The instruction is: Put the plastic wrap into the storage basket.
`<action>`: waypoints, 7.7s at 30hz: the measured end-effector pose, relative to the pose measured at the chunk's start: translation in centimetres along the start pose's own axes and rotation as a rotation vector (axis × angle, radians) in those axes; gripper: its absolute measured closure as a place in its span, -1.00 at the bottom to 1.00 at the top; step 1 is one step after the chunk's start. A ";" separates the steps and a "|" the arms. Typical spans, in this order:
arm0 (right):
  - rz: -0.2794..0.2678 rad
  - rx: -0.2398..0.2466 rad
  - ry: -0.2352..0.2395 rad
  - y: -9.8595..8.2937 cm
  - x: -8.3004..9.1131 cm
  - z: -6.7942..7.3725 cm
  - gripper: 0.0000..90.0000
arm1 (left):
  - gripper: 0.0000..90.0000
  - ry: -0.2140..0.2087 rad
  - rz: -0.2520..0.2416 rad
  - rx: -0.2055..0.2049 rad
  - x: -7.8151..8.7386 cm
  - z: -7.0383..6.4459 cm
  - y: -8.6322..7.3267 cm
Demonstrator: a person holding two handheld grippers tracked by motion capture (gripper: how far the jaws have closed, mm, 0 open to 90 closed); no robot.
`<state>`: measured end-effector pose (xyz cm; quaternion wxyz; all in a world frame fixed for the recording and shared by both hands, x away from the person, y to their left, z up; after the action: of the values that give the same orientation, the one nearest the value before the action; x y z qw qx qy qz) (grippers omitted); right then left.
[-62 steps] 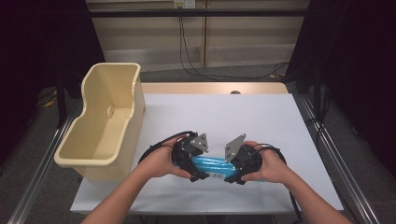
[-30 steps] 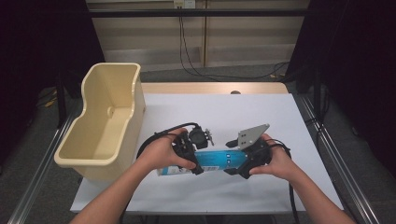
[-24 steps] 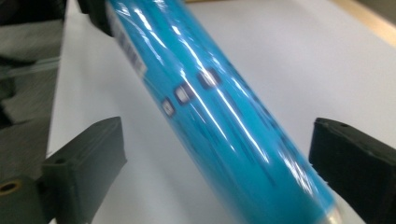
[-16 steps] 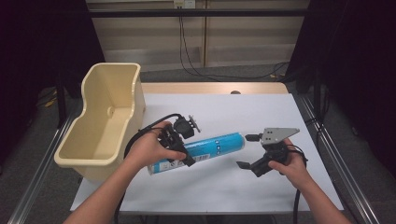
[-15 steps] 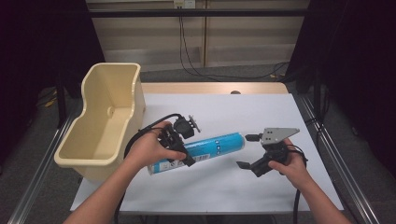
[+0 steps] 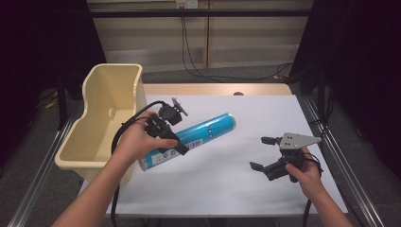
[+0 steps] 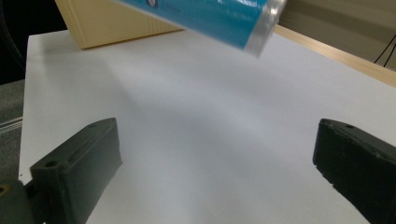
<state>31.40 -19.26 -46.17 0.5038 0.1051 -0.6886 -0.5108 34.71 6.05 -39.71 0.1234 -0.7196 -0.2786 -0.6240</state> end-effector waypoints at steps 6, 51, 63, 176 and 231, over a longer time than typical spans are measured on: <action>-0.026 -0.033 -0.033 -0.4 0.7 -0.6 -0.99 | -0.28 0.006 -0.040 0.096 2.1 1.5 -0.9; -0.107 -0.094 -0.147 -1.8 1.8 -1.8 -1.00 | -0.28 0.101 -0.251 0.573 11.6 10.0 -12.3; -0.107 -0.087 -0.145 -1.9 1.8 -1.6 -1.00 | -0.28 0.126 -0.267 0.628 13.0 10.5 -13.4; -0.102 -0.102 -0.160 -3.3 2.1 -1.5 -1.00 | -0.77 -0.001 -0.259 0.440 -1.7 5.4 -0.1; -0.079 -0.109 -0.163 -3.8 1.1 -1.6 -1.00 | -0.87 0.226 -0.760 0.174 -5.5 3.1 -1.3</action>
<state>30.75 -22.62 -48.66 0.4304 0.0629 -0.6939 -0.5739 36.19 7.42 -45.80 -0.0256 -0.4792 -0.5612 -0.6744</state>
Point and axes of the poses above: each handheld gripper's, and its own axes: x roughly backward along the jaws, y roughly out of its top, z roughly to its left, the point moved 10 cm from there along -x, roughly forward along the jaws, and after that the axes turned 11 degrees about z, right-handed, at the moved point
